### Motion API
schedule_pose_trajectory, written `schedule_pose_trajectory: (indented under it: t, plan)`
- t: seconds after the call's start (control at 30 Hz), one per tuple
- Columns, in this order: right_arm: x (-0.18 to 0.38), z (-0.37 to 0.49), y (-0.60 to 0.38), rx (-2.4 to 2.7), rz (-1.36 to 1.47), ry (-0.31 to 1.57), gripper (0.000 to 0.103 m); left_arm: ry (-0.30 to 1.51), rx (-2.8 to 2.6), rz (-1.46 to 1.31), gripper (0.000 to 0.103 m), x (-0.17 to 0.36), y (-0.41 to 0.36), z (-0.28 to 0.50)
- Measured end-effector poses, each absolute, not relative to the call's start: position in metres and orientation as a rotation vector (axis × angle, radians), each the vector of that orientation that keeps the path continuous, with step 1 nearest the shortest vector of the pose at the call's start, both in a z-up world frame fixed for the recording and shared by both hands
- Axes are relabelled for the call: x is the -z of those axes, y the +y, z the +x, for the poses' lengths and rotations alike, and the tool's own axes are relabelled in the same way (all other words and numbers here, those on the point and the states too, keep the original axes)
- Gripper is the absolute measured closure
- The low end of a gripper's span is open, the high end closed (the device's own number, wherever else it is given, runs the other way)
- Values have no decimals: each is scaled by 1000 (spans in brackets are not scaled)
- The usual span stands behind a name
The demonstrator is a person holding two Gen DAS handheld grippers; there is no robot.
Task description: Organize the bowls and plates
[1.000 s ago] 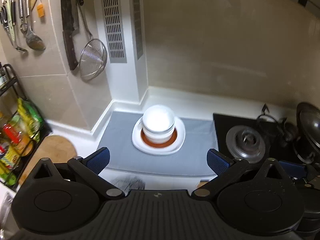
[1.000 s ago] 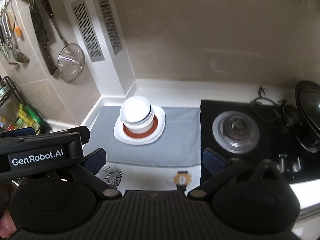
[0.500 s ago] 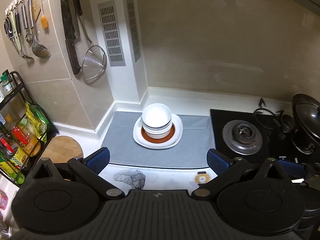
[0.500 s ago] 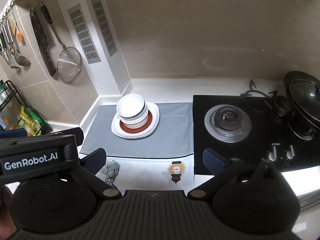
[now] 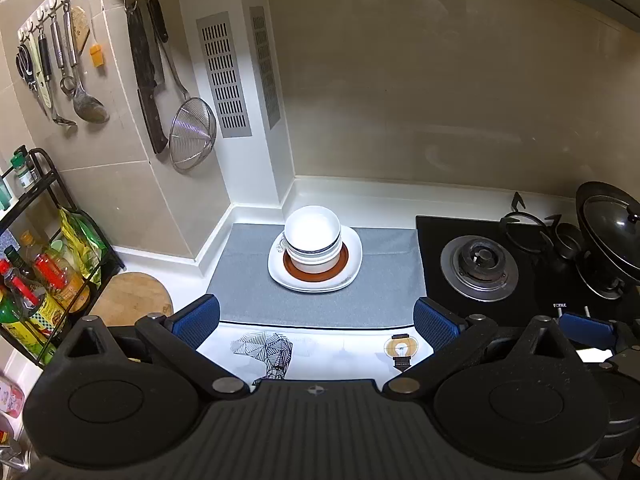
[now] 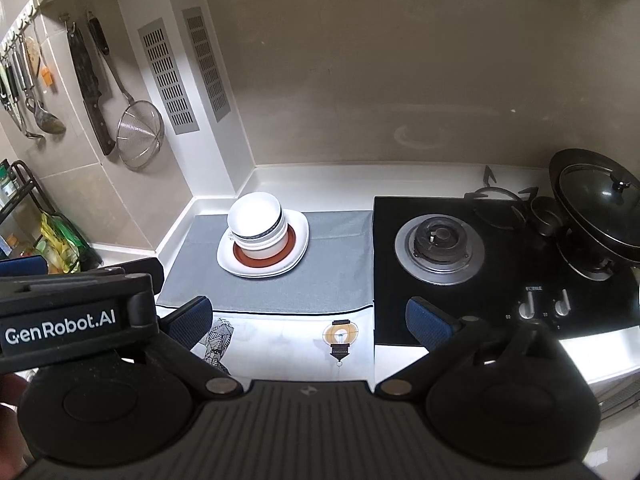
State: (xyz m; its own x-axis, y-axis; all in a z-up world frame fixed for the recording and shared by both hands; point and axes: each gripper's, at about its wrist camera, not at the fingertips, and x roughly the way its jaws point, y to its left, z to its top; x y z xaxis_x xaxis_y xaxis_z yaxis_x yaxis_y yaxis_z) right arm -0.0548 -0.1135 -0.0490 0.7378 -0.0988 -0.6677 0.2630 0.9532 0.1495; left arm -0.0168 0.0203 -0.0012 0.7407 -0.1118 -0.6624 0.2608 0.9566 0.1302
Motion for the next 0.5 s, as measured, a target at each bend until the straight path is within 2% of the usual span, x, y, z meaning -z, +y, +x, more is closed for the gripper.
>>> schedule_pose_trajectory:
  t: [0.5]
  plan:
    - [51, -65, -107, 192, 240, 715, 0, 717, 219, 233, 0, 3, 23, -26]
